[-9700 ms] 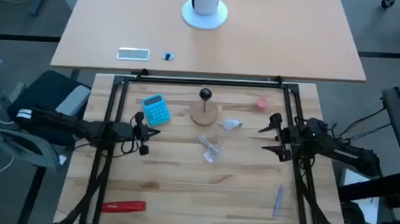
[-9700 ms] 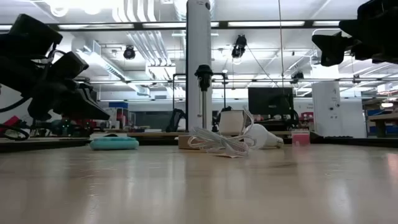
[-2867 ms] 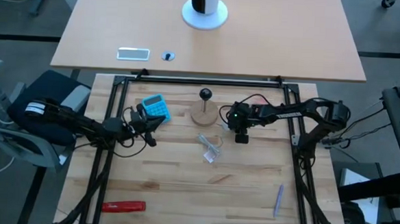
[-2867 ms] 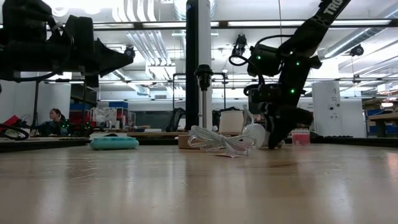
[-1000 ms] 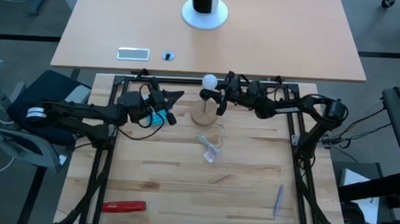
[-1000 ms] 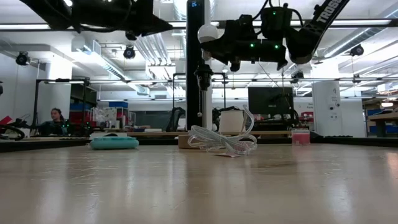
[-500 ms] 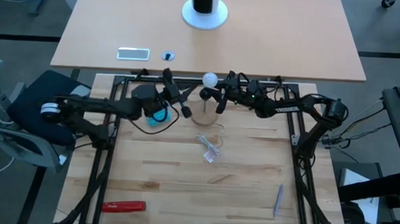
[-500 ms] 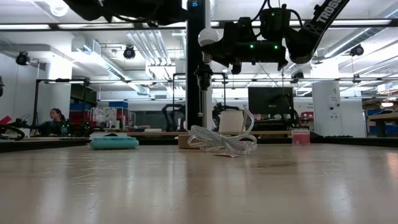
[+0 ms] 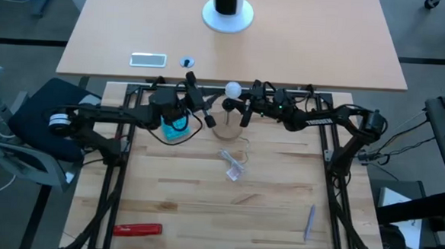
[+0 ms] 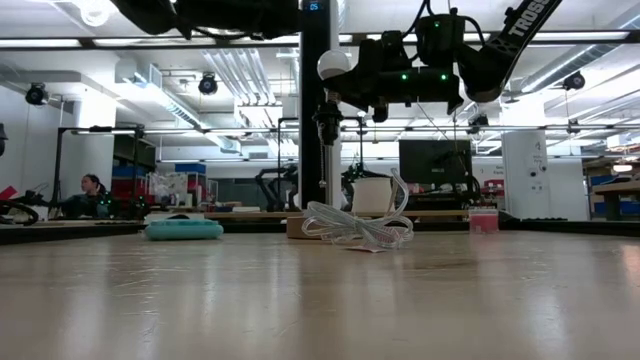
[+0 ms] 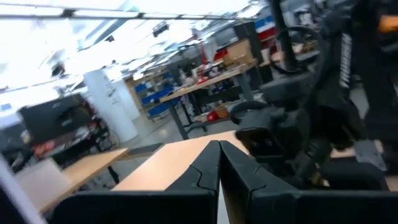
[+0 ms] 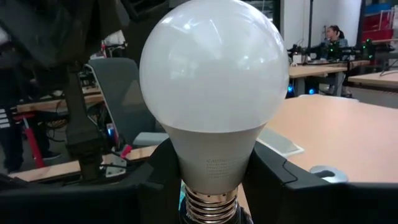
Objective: Screw lightbulb
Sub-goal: Insert the light bulb into the desk lamp
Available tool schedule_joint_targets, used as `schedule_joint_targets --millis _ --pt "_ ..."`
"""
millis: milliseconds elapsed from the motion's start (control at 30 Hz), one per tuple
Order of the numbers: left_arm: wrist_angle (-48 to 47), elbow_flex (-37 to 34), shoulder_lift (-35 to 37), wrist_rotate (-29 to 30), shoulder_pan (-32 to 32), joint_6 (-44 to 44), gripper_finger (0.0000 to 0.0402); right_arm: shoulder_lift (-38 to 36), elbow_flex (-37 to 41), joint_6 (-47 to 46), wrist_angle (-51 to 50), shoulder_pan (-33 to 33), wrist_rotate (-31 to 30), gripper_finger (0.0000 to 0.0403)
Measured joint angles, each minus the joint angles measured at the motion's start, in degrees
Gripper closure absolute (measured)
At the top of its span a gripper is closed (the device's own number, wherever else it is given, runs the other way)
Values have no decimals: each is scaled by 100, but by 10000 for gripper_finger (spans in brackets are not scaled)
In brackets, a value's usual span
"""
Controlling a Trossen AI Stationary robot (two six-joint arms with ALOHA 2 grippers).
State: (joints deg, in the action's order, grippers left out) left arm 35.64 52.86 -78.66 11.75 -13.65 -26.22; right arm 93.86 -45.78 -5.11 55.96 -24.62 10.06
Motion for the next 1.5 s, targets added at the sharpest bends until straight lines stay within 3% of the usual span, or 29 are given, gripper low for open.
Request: schedule_joint_targets --millis 433,967,1500 --pt "231 353 -327 -55 -91 -334 401 0 -172 432 -151 9 35 287" --pt "-175 396 -452 -39 -180 -333 401 649 -334 173 143 120 42 287" --pt "-848 391 -461 -35 -315 -105 401 597 -319 110 54 137 26 272"
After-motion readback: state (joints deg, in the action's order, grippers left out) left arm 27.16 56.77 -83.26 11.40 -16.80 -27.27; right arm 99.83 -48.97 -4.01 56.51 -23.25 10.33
